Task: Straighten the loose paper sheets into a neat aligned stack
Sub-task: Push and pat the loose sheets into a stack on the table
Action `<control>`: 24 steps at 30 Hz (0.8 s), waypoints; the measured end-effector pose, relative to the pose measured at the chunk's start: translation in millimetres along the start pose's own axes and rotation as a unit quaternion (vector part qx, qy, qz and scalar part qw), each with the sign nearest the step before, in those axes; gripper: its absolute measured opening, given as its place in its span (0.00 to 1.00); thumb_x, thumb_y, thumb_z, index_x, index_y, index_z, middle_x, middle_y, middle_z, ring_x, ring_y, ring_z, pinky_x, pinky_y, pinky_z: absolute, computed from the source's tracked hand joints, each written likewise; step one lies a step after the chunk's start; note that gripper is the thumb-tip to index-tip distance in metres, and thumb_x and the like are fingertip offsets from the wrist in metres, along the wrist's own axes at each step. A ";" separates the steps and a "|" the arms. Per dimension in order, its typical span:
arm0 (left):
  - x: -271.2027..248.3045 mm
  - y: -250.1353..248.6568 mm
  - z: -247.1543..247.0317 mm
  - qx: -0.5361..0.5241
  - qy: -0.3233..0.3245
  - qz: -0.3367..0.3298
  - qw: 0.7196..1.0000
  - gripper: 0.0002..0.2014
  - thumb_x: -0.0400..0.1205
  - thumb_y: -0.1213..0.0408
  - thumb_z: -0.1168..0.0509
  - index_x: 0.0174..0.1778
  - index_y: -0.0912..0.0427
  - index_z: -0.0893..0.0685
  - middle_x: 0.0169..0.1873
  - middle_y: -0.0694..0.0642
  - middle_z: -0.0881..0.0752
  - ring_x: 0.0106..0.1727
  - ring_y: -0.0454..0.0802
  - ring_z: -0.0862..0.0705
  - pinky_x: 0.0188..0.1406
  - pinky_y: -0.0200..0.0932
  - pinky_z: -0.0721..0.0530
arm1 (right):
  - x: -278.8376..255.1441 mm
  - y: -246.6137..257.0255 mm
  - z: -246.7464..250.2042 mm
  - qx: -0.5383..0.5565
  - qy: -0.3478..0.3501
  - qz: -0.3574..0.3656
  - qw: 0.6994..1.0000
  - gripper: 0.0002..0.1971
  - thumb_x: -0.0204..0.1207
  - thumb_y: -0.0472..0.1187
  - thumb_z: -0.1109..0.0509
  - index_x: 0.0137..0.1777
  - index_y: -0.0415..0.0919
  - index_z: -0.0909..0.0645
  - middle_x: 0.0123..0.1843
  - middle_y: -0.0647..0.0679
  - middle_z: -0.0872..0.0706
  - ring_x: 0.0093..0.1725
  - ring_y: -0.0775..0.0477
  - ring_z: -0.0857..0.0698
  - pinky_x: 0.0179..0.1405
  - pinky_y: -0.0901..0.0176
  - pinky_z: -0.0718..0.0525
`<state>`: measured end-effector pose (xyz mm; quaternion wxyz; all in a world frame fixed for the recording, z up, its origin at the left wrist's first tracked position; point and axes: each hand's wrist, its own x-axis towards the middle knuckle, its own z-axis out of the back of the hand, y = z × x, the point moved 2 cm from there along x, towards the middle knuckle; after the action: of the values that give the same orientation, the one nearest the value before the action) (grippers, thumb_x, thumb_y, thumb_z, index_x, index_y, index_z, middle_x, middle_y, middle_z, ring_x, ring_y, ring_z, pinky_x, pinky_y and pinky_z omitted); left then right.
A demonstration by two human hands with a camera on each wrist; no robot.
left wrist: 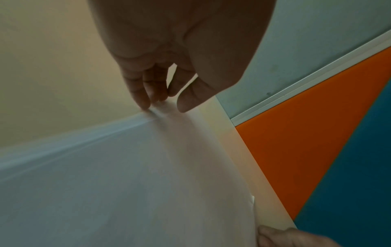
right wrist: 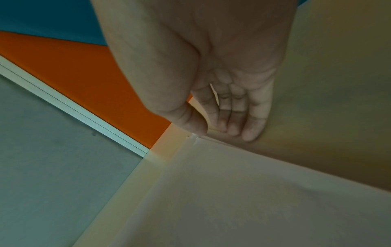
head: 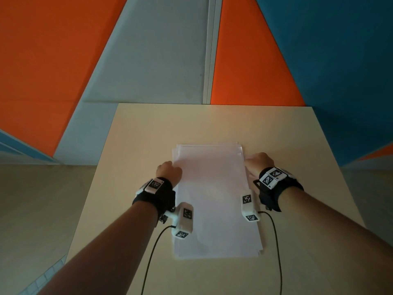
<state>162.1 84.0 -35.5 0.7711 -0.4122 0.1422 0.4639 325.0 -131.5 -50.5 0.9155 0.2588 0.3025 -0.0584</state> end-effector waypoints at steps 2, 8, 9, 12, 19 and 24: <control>7.1 -7.8 1.4 -0.006 0.007 -0.010 1.000 0.22 0.82 0.68 0.42 0.72 0.68 0.24 0.71 0.67 0.21 0.72 0.65 0.22 0.72 0.52 0.24 | -4.6 7.1 0.2 -0.007 0.006 0.010 1.000 0.15 0.66 0.36 0.37 0.46 0.29 0.14 0.47 0.35 0.09 0.48 0.33 0.10 0.47 0.51 0.12; 23.1 -13.5 8.3 0.018 -0.005 -0.017 1.000 0.18 0.81 0.70 0.44 0.62 0.73 0.18 0.62 0.71 0.16 0.64 0.68 0.17 0.62 0.53 0.17 | 5.6 14.9 6.1 0.012 -0.002 0.005 1.000 0.15 0.77 0.40 0.36 0.55 0.29 0.16 0.56 0.32 0.11 0.53 0.32 0.11 0.55 0.47 0.12; 25.9 -13.6 9.5 0.019 -0.014 -0.017 1.000 0.18 0.81 0.69 0.44 0.64 0.72 0.19 0.64 0.70 0.17 0.66 0.67 0.19 0.64 0.52 0.20 | 6.3 16.6 8.9 0.007 -0.015 0.006 1.000 0.16 0.78 0.41 0.36 0.54 0.28 0.16 0.56 0.32 0.11 0.53 0.32 0.11 0.55 0.47 0.12; 32.1 -19.0 10.5 0.002 -0.006 -0.026 1.000 0.23 0.81 0.69 0.44 0.73 0.68 0.25 0.71 0.67 0.22 0.73 0.65 0.24 0.73 0.52 0.26 | 10.3 25.7 9.9 -0.040 -0.002 0.032 0.999 0.09 0.78 0.34 0.36 0.38 0.30 0.22 0.59 0.33 0.13 0.47 0.40 0.18 0.46 0.58 0.24; 36.4 -24.7 10.5 -0.016 0.001 -0.067 0.998 0.18 0.79 0.75 0.44 0.64 0.76 0.22 0.65 0.75 0.19 0.67 0.72 0.21 0.66 0.59 0.22 | 13.8 35.1 6.9 -0.034 0.015 0.070 0.997 0.08 0.75 0.37 0.37 0.46 0.44 0.16 0.49 0.41 0.14 0.57 0.34 0.12 0.43 0.56 0.18; 11.5 -4.8 10.4 0.018 -0.006 -0.034 0.999 0.22 0.82 0.70 0.44 0.75 0.67 0.27 0.71 0.67 0.22 0.72 0.64 0.23 0.70 0.51 0.24 | -7.9 7.5 9.5 -0.057 -0.002 0.038 0.998 0.13 0.79 0.38 0.38 0.56 0.33 0.16 0.50 0.37 0.15 0.50 0.36 0.14 0.48 0.51 0.14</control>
<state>170.5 97.7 -33.5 0.7945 -0.4005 0.1320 0.4370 325.5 -130.3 -36.1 0.9307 0.2178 0.2938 -0.0065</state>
